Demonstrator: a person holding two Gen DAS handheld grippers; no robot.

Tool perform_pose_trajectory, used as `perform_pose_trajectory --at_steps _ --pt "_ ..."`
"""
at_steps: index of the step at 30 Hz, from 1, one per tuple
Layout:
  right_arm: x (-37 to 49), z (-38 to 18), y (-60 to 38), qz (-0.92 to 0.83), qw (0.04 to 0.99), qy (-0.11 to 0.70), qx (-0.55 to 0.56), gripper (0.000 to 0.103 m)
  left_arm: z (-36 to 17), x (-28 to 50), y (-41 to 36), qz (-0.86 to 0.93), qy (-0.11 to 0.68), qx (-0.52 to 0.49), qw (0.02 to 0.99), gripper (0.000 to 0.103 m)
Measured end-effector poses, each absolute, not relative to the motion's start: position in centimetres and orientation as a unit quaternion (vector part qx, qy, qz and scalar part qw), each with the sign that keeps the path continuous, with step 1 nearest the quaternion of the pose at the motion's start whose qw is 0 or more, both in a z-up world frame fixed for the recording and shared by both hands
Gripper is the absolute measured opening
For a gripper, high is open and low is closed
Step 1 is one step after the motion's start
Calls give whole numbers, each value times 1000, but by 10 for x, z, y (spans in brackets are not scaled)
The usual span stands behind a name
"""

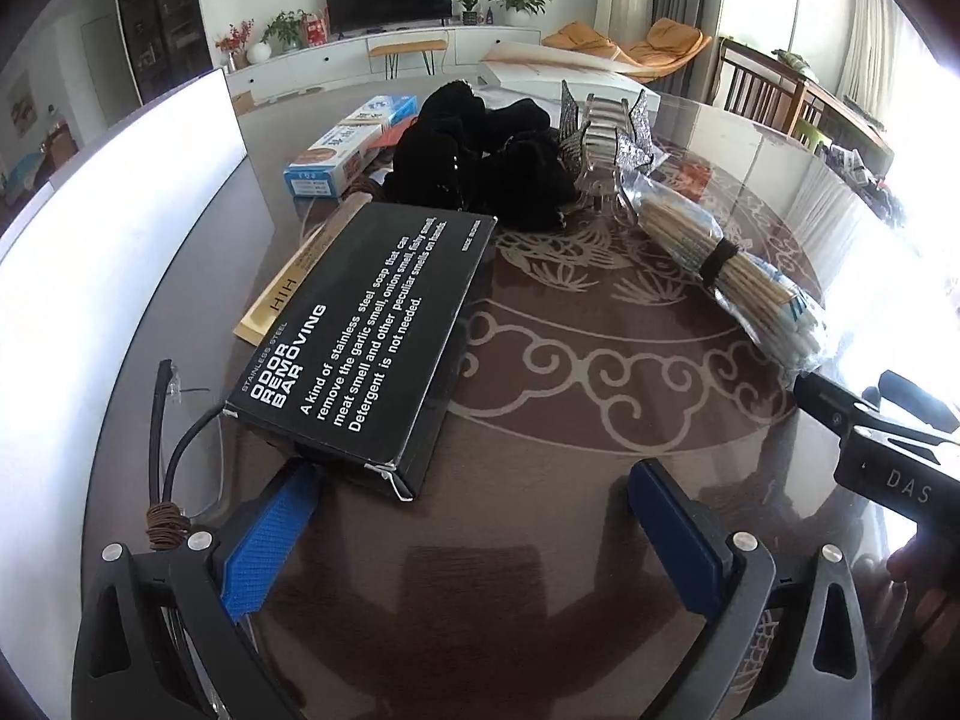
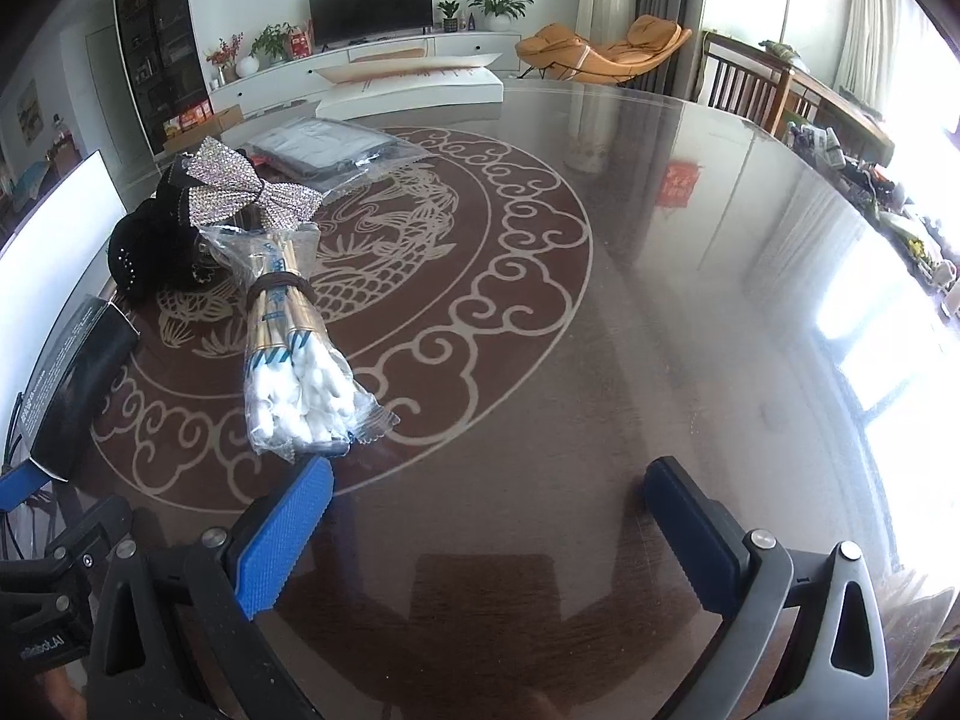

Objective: Organize objects

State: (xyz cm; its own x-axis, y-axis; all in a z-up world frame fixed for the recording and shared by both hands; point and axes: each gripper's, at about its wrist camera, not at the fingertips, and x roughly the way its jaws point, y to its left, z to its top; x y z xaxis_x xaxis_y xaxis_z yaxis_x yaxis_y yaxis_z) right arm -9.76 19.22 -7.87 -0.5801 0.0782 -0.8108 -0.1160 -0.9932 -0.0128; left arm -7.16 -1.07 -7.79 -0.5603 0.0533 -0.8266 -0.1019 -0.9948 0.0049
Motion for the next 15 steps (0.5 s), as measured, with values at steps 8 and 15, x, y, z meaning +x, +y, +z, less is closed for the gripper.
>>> perform_pose_trajectory --at_steps 8,15 --pt "-98 -80 192 889 55 21 -455 103 -79 -71 -11 885 24 -463 46 103" --pt "-98 -80 192 889 55 21 -455 103 -79 -71 -11 885 24 -463 46 103"
